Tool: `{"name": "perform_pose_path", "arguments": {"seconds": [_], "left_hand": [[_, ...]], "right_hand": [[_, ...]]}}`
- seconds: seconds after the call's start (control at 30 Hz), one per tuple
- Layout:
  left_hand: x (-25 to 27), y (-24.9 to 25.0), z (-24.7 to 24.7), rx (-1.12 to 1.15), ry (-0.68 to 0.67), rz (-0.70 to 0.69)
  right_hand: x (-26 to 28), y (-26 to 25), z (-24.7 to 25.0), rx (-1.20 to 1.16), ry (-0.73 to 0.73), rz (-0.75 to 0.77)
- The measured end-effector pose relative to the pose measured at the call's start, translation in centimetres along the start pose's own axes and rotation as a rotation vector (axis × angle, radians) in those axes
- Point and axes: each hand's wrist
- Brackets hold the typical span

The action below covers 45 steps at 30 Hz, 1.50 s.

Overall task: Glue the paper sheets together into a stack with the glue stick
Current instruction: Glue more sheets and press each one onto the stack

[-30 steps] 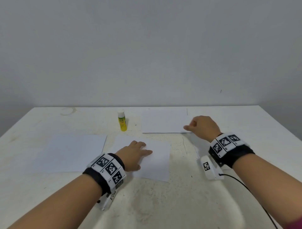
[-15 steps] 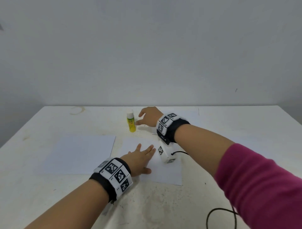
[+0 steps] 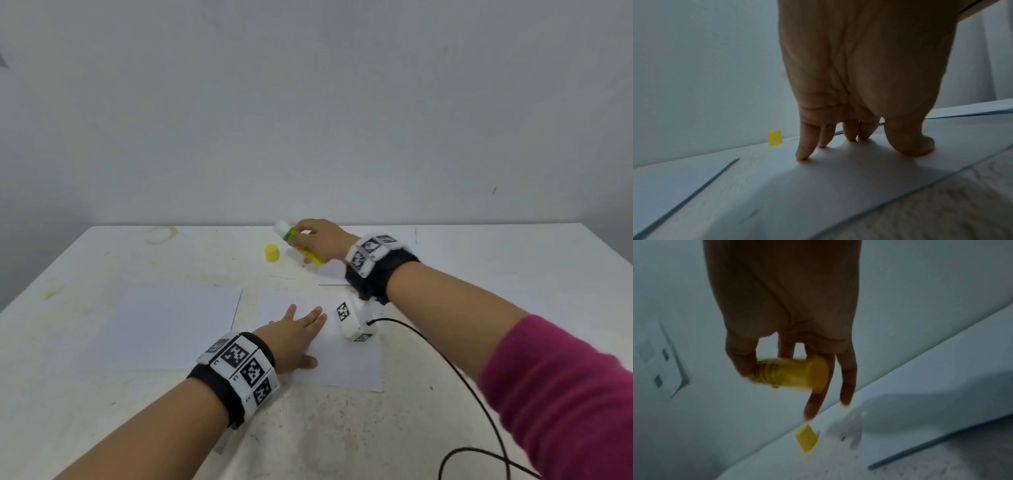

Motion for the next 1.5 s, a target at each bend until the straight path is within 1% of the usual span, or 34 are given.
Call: {"name": "perform_pose_path", "arguments": {"seconds": [0.03,0.07,0.1,0.13,0.2,0.23,0.3,0.37,0.43,0.5,0.6,0.7,0.83,0.97,1.13,1.3,1.4,1.47,1.5], "left_hand": [[0.1,0.1,0.0,-0.007,0.009,0.000],[0.2,0.3,0.0,-0.018,0.023,0.002],[0.4,0.5,0.0,-0.036,0.044,0.005],[0.5,0.8,0.0,-0.059,0.072,0.008],[0.5,1.4,0.0,-0.103,0.141,0.010],[0.5,1.7,0.1,-0.120,0.174,0.012],[0.3,2.2,0.3,-0.143,0.235,0.016],[0.1,2.5,0.5,-0.172,0.273,0.026],[-0.2,2.8,0.5,-0.186,0.287,0.039],[-0.5,2.9,0.5,-0.193,0.311,0.035],[-0.7,2.8,0.4,-0.205,0.340,0.022],[-0.9,2.5,-0.1,-0.188,0.329,0.018],[-1.2,2.2,-0.8,-0.124,0.325,0.006],[-1.0,2.4,-0.6,-0.129,0.309,-0.014],[-1.4,2.3,0.1,-0.092,0.304,-0.062],[-1.3,1.8,1.1,-0.219,0.213,-0.113],[-1.0,1.2,1.4,-0.264,0.183,-0.139],[-0.6,1.3,1.8,-0.250,0.176,-0.110],[-0.4,1.4,1.9,-0.236,0.180,-0.093]], "right_hand": [[1.1,0.4,1.1,-0.056,-0.060,-0.023],[2.1,1.0,2.3,-0.060,-0.094,-0.029],[3.0,1.7,3.5,-0.024,-0.083,-0.020],[3.8,2.5,4.6,0.049,-0.027,-0.001],[5.0,4.3,6.1,0.218,0.148,0.031],[5.5,5.0,6.4,0.252,0.219,0.036],[6.7,6.4,6.4,0.202,0.299,0.015],[7.7,7.5,5.8,0.086,0.322,-0.005],[8.5,8.1,4.9,0.016,0.322,0.007],[8.9,8.3,3.8,0.016,0.320,0.032],[8.7,8.7,2.4,0.116,0.295,0.079],[8.4,8.5,1.9,0.195,0.249,0.127],[8.9,7.9,2.3,0.320,0.147,0.159],[10.6,8.2,3.1,0.402,0.073,0.168],[13.4,9.4,3.9,0.421,-0.001,0.176],[15.1,10.1,4.3,0.386,-0.042,0.197],[15.3,9.9,5.2,0.359,-0.086,0.172],[15.1,9.8,6.0,0.293,-0.048,0.143],[14.9,9.8,6.3,0.231,0.009,0.135]]}}
Point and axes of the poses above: each hand's wrist, its own x-axis away from the middle knuckle, its own z-axis out of the back of the hand, y = z × x, and after that the axes turned 6 degrees about y, right-handed
